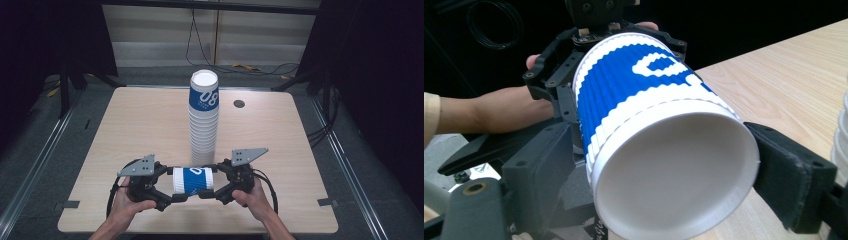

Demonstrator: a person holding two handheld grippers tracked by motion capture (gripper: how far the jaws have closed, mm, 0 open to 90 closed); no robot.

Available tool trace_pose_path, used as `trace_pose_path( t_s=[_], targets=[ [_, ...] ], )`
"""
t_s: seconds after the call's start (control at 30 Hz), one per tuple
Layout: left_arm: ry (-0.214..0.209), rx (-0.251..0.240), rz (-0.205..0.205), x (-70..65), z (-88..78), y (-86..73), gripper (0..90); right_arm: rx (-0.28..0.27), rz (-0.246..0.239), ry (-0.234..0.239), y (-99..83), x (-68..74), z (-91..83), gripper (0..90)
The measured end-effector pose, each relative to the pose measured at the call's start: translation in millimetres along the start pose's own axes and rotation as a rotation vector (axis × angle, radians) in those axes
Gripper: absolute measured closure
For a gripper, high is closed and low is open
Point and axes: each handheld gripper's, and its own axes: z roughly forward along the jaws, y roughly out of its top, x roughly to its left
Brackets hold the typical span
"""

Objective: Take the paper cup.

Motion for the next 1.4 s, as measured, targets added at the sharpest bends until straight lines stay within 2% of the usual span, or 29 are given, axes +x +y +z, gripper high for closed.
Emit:
trace_pose_path(
  t_s=[0.23,0.33,0.67,0.77,0.93,1.07,1.23,1.4],
  targets=[
    [0.001,0.003,-0.005,2.7,-2.8,0.1,15.2,0.014,0.0,-0.026,-1.5,-0.8,-0.6,13.6],
    [0.04,-0.005,-0.01,3.0,-5.7,0.4,15.1,0.018,0.003,-0.038,-1.2,-2.0,-1.7,13.8],
    [0.088,0.018,-0.031,8.0,-13.7,0.6,15.1,0.024,0.003,-0.083,-1.8,-4.1,-10.8,13.9],
    [0.109,0.022,-0.053,10.2,-15.4,0.8,15.1,0.026,0.006,-0.096,-2.8,-4.3,-13.7,14.1],
    [0.13,0.058,-0.076,13.8,-19.4,1.8,15.2,0.028,0.016,-0.126,-6.6,-3.6,-21.0,14.6],
    [0.155,0.088,-0.059,13.7,-23.5,4.3,15.1,0.037,0.02,-0.148,-11.6,-2.1,-27.6,15.0],
    [0.156,0.107,-0.1,17.0,-27.6,7.3,15.2,0.037,0.034,-0.174,-17.4,-2.0,-36.6,15.1],
    [0.162,0.096,-0.125,19.8,-34.5,10.0,15.2,0.044,0.037,-0.19,-18.2,-1.4,-41.1,15.4]
  ],
)
